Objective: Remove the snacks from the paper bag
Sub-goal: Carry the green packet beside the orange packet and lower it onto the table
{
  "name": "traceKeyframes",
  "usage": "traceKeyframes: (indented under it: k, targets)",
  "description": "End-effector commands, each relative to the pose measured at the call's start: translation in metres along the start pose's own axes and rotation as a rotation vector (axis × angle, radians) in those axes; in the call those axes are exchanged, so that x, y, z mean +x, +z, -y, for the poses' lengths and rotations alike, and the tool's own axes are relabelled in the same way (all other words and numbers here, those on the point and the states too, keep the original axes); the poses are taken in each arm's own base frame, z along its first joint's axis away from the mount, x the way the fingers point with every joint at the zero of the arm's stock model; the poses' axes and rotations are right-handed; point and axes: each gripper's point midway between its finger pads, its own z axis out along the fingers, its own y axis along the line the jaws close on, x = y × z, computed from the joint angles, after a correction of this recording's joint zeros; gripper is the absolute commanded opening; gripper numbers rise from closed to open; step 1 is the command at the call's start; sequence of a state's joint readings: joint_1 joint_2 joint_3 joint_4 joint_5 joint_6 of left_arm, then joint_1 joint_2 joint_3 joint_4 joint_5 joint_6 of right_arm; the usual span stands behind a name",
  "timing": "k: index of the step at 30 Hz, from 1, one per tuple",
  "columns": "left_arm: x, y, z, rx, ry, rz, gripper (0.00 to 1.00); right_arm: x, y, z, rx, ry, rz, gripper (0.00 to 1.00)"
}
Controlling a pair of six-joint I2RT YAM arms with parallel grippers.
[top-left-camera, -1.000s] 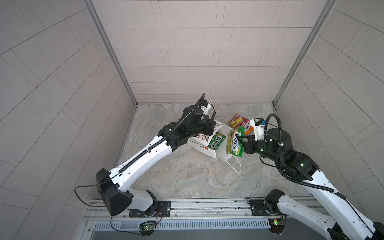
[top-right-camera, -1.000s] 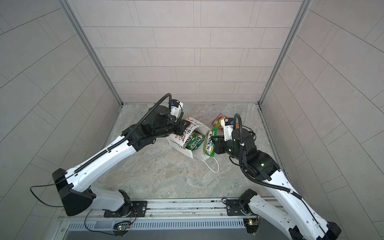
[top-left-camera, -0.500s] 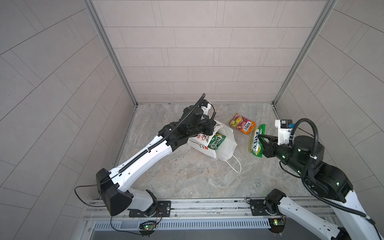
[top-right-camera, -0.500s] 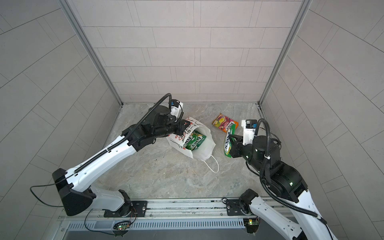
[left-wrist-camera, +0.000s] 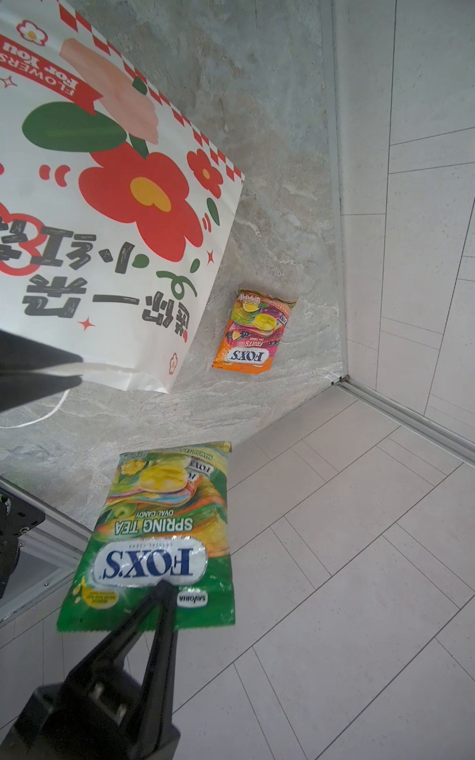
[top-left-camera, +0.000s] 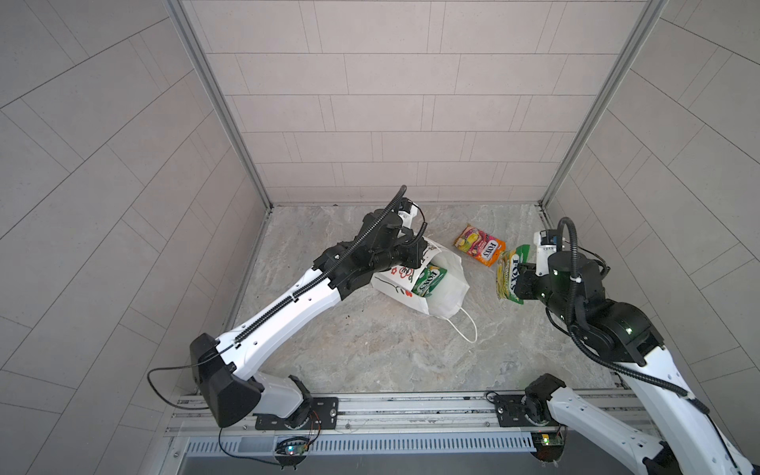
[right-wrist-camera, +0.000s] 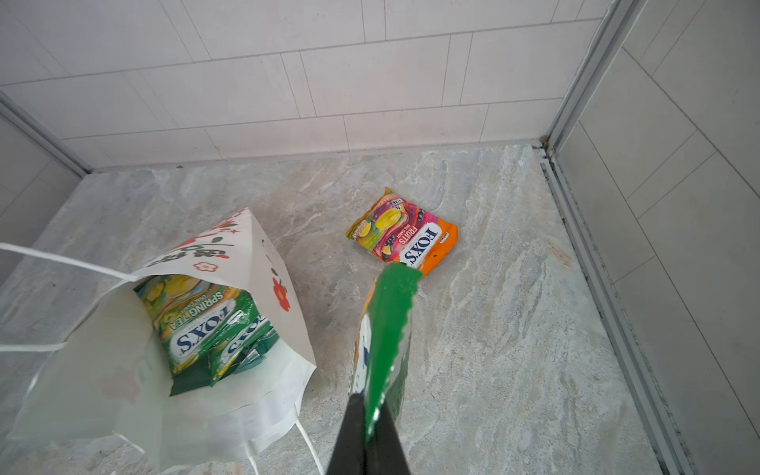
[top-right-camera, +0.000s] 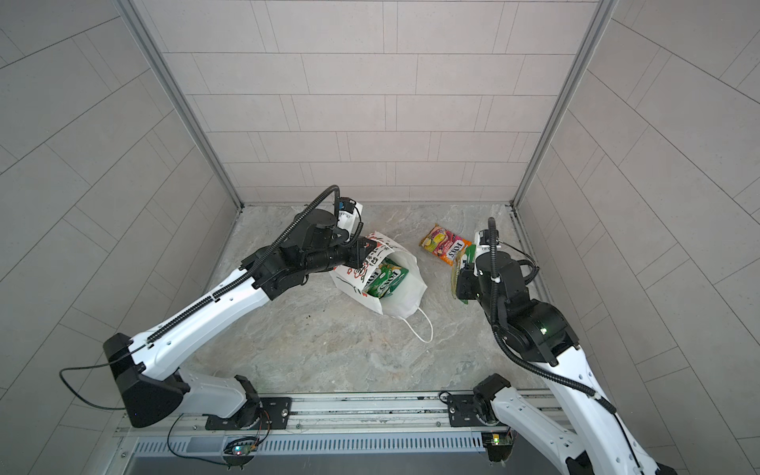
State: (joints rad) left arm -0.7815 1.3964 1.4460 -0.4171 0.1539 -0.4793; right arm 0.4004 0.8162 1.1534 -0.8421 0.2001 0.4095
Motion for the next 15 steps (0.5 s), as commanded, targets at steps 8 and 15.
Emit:
traceKeyframes:
  k: [8, 15]
  targets:
    - [-0.004, -0.013, 0.006, 0.021, 0.000, 0.023, 0.00, 0.003, 0.076, 0.006, -0.084, 0.129, -0.048, 0.00]
    - [-0.005, -0.014, 0.007, 0.028, -0.002, 0.025, 0.00, 0.000, 0.117, -0.007, -0.178, 0.237, -0.037, 0.00]
